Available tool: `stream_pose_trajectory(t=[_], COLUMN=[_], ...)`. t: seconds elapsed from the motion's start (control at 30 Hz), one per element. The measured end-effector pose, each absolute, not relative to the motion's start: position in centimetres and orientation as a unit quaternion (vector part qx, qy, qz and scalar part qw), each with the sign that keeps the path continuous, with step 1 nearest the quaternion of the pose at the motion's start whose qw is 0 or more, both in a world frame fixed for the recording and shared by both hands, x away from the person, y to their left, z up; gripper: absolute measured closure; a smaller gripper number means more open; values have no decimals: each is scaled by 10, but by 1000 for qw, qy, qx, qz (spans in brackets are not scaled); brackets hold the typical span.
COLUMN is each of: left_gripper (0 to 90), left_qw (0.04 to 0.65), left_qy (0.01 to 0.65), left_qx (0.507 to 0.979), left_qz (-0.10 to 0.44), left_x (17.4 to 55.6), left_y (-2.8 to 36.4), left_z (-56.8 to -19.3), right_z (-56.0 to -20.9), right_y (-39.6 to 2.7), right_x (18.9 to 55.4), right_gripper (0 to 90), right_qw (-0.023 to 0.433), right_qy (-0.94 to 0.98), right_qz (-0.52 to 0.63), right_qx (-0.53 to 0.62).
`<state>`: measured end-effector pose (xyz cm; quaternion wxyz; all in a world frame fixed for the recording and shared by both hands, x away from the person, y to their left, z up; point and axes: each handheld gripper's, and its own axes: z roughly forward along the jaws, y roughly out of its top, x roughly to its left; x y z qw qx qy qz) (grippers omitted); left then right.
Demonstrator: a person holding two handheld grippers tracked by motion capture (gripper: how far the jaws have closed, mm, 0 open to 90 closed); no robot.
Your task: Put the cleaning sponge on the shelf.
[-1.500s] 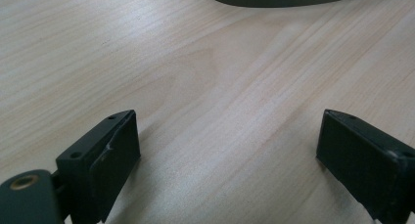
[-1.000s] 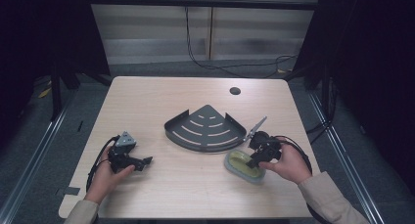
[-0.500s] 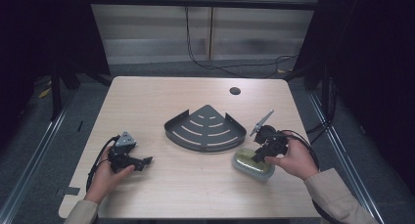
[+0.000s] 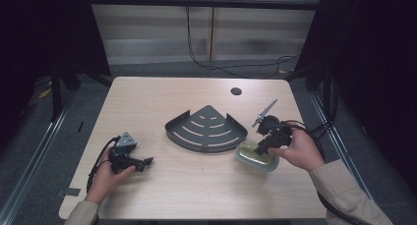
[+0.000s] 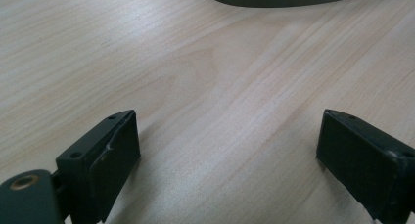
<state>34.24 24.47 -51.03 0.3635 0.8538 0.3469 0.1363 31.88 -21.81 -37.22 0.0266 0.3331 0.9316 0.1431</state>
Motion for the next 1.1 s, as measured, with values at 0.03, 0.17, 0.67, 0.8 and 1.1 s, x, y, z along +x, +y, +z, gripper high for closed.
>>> stream_pose_trajectory(t=[0.03,0.17,0.67,0.8,1.1], left_gripper=[83,83,83,83,83], left_qw=[364,364,365,365,365], left_qy=[347,347,348,348,348], left_qx=[854,854,852,852,852], left_qz=[136,136,137,137,137], left_x=[342,342,342,342,342], left_y=[245,245,244,244,244], left_z=[-510,-510,-510,-510,-510], right_z=[-372,-363,-341,-339,-337], right_y=[-218,-217,-210,-206,-202], right_x=[319,322,345,353,368], right_gripper=[708,708,709,709,709], right_qw=[27,31,50,55,57], right_qy=[932,932,925,924,918], right_qz=[143,147,152,150,160], right_qx=[333,331,345,349,359])
